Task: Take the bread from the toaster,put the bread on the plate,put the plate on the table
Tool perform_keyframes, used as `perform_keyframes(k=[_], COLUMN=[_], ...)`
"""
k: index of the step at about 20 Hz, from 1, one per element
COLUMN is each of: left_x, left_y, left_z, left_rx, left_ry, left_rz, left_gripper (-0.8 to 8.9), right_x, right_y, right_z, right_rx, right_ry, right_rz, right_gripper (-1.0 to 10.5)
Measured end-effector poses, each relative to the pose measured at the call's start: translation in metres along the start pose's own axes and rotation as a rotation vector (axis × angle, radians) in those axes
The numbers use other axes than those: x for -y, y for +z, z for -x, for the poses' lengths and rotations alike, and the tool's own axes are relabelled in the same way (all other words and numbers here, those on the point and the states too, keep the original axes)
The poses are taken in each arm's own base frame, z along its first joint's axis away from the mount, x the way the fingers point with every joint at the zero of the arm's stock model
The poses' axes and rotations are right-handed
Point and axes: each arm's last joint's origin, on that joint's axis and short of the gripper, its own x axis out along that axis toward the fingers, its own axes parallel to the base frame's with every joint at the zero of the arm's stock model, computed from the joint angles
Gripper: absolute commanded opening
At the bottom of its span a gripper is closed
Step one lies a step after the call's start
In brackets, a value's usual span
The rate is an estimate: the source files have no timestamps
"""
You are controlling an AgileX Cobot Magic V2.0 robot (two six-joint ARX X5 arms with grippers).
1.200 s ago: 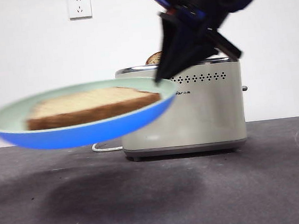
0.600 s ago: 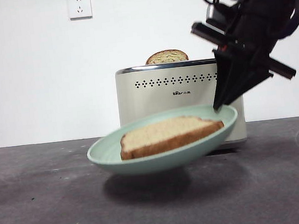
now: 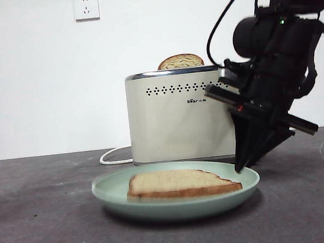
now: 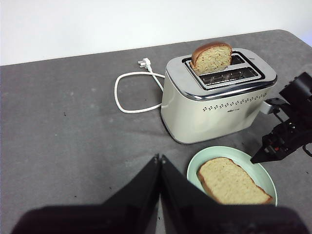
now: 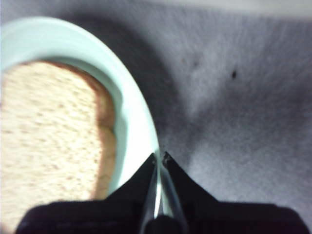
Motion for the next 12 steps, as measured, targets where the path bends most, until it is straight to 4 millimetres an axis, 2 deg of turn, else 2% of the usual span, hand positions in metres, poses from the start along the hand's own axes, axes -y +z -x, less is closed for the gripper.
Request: perform_keyframes(k=[2, 3, 5, 7, 9, 12], left_x=[0.000, 0.000, 0.000, 0.000, 0.000, 0.000], left_y=[0.000, -0.001, -0.001, -0.001, -0.001, -0.001], left_z=[0.000, 0.000, 0.000, 0.000, 0.000, 0.000], left_rx=[-0.003, -0.006, -0.007, -0.007, -0.007, -0.007], left_ry=[0.000, 0.001, 0.001, 0.001, 0.001, 0.001], left_rz=[0.000, 0.000, 0.000, 0.000, -0.001, -0.003], left_gripper=[-0.08, -0.08, -0.08, -0.08, -0.09, -0.08], right_x=[0.001, 0.001, 0.001, 0.001, -0.004, -0.018], right_y=[0.000, 0.001, 0.002, 0.002, 0.002, 0.000], right_z=[-0.002, -0.001, -0.001, 0.000, 0.012, 0.050], right_rx=[-0.004, 0.003, 0.009, 0.013, 0.048, 0.151], right_ry=[0.003, -0.004, -0.016, -0.019, -0.014, 0.000], right_rz=[0.002, 0.011, 0.020, 0.025, 0.042, 0.082], right_gripper=[0.0, 0.6, 2.7, 4.2, 4.2, 4.2])
